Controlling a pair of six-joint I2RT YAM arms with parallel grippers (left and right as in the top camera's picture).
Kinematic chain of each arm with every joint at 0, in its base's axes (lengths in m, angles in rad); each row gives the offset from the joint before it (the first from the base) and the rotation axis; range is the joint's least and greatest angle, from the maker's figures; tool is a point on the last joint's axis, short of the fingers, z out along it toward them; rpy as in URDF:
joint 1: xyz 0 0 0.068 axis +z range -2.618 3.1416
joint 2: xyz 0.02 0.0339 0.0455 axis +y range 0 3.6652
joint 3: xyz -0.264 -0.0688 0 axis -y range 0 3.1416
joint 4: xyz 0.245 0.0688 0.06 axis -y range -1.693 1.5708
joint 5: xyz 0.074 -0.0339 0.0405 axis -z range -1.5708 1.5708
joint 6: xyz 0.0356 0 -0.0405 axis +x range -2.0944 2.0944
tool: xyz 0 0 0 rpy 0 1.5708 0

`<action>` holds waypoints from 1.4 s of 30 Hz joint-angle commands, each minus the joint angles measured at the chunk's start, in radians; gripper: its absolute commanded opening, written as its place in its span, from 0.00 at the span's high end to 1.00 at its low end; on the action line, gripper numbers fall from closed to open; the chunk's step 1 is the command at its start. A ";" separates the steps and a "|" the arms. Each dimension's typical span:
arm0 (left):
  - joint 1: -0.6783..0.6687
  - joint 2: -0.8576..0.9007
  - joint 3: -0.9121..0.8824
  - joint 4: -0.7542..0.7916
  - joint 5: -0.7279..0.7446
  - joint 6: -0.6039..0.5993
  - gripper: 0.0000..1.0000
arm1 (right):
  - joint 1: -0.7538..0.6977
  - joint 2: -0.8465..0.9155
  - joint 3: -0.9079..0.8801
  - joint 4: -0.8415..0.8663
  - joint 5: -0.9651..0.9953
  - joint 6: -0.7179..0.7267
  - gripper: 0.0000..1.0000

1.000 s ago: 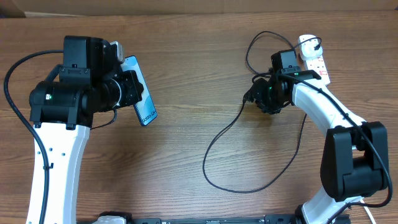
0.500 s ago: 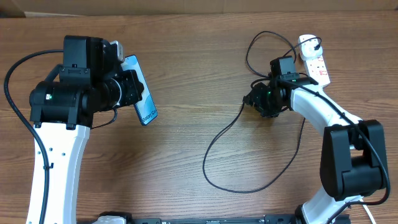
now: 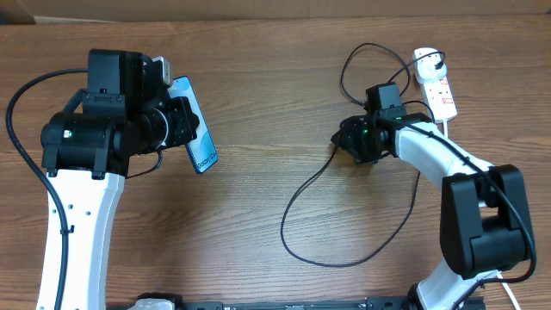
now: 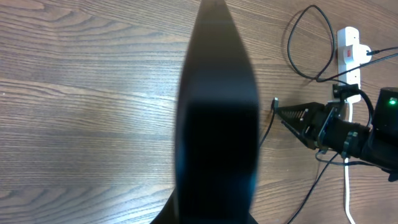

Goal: Plug charger to phone and switch on socket
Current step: 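Lower the right gripper over the black cable's USB-C plug and close on it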

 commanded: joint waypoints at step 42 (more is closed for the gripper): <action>-0.002 -0.006 -0.001 0.011 0.022 -0.008 0.96 | 0.034 0.047 -0.005 0.074 0.107 0.028 0.62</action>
